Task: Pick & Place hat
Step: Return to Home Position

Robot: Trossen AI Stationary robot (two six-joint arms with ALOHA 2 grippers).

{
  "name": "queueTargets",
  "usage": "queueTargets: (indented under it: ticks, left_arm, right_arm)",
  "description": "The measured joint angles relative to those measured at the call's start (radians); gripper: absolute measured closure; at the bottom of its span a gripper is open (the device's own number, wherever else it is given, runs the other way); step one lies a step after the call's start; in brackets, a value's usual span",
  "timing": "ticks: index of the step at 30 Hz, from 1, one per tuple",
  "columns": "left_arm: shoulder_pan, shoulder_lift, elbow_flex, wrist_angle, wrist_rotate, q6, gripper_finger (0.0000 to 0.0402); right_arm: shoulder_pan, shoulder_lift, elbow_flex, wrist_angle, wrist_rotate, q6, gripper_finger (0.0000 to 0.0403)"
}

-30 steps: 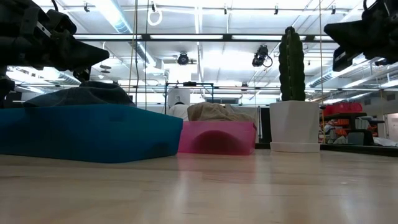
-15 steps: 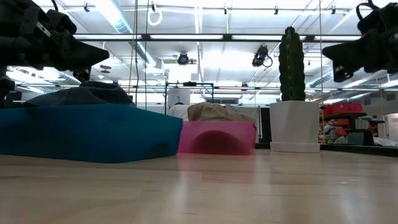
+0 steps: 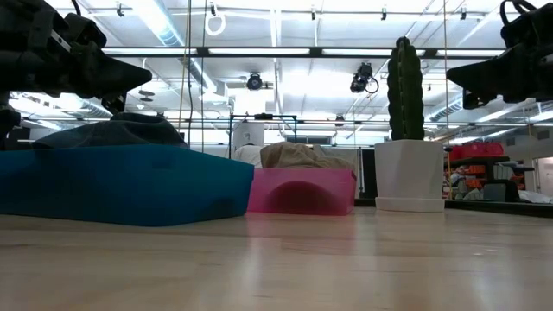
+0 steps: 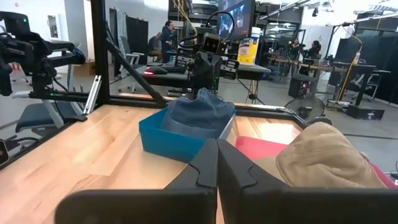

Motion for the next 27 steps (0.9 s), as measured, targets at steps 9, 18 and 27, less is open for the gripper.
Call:
queueTargets:
  ticks: [9,18,27]
  left_arm:
    - [0.000,0.000,0.000,0.000,0.000,0.000,0.0376]
    - [0.000,0.000,0.000,0.000,0.000,0.000,0.0376]
    - [0.000,0.000,0.000,0.000,0.000,0.000,0.0376]
  right_arm:
    - [0.000,0.000,0.000,0.000,0.000,0.076,0.0399]
    - [0.000,0.000,0.000,0.001,0.000,0.195,0.0399]
    - [0.000,0.000,0.000,0.001,0.000,0.188,0.0399]
